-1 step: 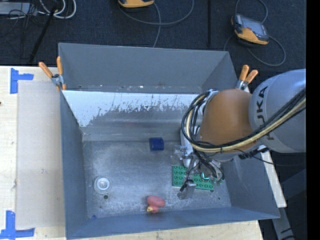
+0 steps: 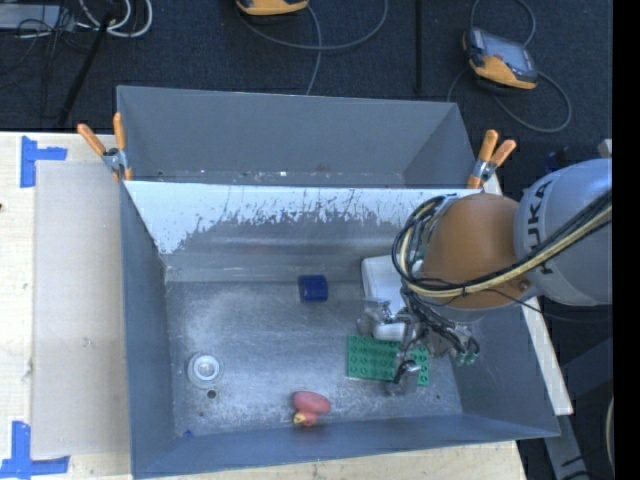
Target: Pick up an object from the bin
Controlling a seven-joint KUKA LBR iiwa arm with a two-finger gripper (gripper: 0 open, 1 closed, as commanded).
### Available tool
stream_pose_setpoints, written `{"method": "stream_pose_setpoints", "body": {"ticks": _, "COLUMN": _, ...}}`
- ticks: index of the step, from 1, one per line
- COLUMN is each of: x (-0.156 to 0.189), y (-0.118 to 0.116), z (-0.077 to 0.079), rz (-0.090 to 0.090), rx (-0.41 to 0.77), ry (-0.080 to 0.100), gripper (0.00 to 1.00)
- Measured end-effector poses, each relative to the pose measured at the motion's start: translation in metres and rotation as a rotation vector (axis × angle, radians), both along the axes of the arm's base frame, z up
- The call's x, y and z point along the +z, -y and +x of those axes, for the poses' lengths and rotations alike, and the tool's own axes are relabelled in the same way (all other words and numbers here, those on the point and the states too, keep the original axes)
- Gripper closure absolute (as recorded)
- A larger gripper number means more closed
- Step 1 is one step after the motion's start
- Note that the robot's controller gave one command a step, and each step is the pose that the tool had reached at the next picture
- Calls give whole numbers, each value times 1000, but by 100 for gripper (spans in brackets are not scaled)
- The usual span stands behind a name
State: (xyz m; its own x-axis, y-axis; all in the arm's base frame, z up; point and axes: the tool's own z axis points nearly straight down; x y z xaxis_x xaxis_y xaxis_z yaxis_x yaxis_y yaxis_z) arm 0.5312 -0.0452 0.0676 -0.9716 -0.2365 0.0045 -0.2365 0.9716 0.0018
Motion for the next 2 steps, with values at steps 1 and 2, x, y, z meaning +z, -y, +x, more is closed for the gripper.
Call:
{"method": "stream_pose_setpoints", "body": {"ticks": 1, "x": 2, "y": 0, "z": 1, "rz": 1, "rx": -3, "ry": 2, "gripper": 100}}
{"method": "stream_pose_setpoints", "body": {"ticks": 2, "x": 148, "y": -10, "z": -35, "rz": -1, "rx": 14, "ry": 11, "gripper": 100}}
